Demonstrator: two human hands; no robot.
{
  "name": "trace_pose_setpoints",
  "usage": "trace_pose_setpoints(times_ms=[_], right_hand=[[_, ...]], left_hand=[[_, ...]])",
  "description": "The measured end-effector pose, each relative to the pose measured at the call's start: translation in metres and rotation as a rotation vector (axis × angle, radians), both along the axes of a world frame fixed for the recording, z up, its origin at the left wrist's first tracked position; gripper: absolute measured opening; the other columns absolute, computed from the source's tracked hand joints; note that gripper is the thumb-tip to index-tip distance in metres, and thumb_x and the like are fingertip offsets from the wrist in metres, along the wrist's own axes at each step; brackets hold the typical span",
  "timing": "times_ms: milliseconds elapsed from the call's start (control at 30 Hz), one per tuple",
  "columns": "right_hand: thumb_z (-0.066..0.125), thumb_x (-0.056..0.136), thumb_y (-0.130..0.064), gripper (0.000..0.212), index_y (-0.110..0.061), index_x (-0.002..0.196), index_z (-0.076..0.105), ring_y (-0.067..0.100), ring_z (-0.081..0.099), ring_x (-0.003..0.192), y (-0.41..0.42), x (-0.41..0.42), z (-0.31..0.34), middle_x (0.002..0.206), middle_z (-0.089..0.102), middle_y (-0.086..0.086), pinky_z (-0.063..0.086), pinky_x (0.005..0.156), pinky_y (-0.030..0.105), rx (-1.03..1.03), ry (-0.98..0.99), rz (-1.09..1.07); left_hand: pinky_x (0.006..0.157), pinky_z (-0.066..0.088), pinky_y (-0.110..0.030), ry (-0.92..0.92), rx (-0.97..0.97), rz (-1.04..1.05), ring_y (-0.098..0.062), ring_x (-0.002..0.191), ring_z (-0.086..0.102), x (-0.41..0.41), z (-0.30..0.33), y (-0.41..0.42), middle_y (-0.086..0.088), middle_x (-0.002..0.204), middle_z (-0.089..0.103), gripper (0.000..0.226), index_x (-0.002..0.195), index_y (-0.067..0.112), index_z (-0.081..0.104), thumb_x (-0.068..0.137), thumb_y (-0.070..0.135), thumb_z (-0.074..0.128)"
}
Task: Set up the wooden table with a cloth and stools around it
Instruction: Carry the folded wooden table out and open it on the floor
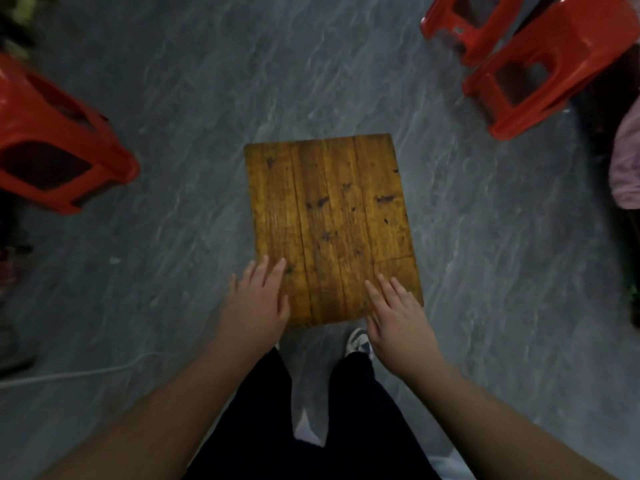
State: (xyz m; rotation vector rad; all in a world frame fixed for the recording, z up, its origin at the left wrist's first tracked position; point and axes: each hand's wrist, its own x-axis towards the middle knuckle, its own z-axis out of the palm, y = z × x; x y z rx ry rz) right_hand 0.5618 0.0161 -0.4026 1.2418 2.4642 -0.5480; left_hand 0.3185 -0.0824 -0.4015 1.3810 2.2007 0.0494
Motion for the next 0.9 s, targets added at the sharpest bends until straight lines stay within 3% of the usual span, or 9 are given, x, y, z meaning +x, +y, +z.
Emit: trace_pose_setpoints(times_ms=[167, 267, 367, 467, 667, 800, 900], right_hand=[[0.042, 0.099, -0.037, 0.065, -0.025, 0.158, 0.017, 0.023, 0.013, 0.152, 0.026, 0.019, -0.068, 0.165, 0.017, 0.003, 0.018, 0.123, 0.046, -0.096, 0.005, 0.106], [0.042, 0.099, -0.037, 0.066, -0.025, 0.158, 0.015, 0.025, 0.011, 0.152, 0.039, 0.035, -0.126, 0.166, 0.015, 0.005, 0.016, 0.123, 0.046, -0.152, -0.021, 0.176], [0.042, 0.099, -0.037, 0.066, -0.025, 0.158, 0.015, 0.026, 0.010, 0.152, 0.049, 0.034, -0.143, 0.166, 0.014, 0.005, 0.014, 0.123, 0.046, -0.129, -0.005, 0.218], [0.040, 0.100, -0.040, 0.068, -0.027, 0.159, 0.009, 0.027, 0.002, 0.153, 0.059, 0.039, -0.193, 0.167, 0.006, 0.004, 0.011, 0.124, 0.048, -0.155, -0.043, 0.291], [0.044, 0.093, -0.060, 0.086, -0.030, 0.158, -0.004, 0.032, -0.010, 0.153, 0.051, 0.040, -0.263, 0.167, -0.006, 0.006, 0.005, 0.120, 0.062, -0.126, -0.103, 0.454], [0.053, 0.087, -0.063, 0.097, -0.029, 0.159, -0.004, 0.036, -0.014, 0.151, 0.046, 0.044, -0.288, 0.167, -0.008, 0.009, 0.002, 0.115, 0.070, -0.059, -0.149, 0.498], [0.057, 0.087, -0.059, 0.097, -0.030, 0.159, -0.001, 0.037, -0.011, 0.152, 0.046, 0.044, -0.292, 0.167, -0.005, 0.010, 0.005, 0.114, 0.071, -0.036, -0.137, 0.499]], left_hand=[[0.115, 0.029, -0.055, 0.028, -0.022, 0.033, -0.031, 0.145, 0.028, 0.030, -0.067, -0.010, -0.010, 0.159, 0.029, 0.066, 0.154, 0.025, 0.024, 0.095, 0.033, 0.051], [0.116, 0.028, -0.054, 0.045, -0.046, 0.062, -0.032, 0.145, 0.027, 0.059, -0.123, -0.006, -0.011, 0.159, 0.028, 0.065, 0.154, 0.022, 0.025, 0.094, 0.033, 0.049], [0.116, 0.027, -0.054, 0.021, -0.036, 0.088, -0.034, 0.145, 0.027, 0.064, -0.144, 0.003, -0.012, 0.159, 0.030, 0.065, 0.153, 0.020, 0.027, 0.093, 0.036, 0.044], [0.118, 0.021, -0.054, 0.009, -0.077, 0.081, -0.032, 0.148, 0.018, 0.079, -0.198, 0.006, -0.010, 0.162, 0.021, 0.069, 0.155, 0.022, 0.020, 0.094, 0.040, 0.049], [0.119, 0.002, -0.061, 0.001, -0.201, -0.165, -0.032, 0.150, -0.012, 0.111, -0.269, 0.008, -0.007, 0.165, -0.011, 0.096, 0.155, 0.033, -0.012, 0.089, 0.060, 0.053], [0.113, -0.002, -0.069, 0.070, -0.193, -0.219, -0.036, 0.149, -0.018, 0.124, -0.295, 0.008, -0.009, 0.164, -0.015, 0.109, 0.154, 0.034, -0.013, 0.081, 0.062, 0.063], [0.114, 0.004, -0.068, 0.107, -0.147, -0.187, -0.034, 0.151, -0.007, 0.122, -0.300, 0.007, -0.007, 0.166, -0.003, 0.102, 0.156, 0.037, -0.003, 0.082, 0.060, 0.063]])
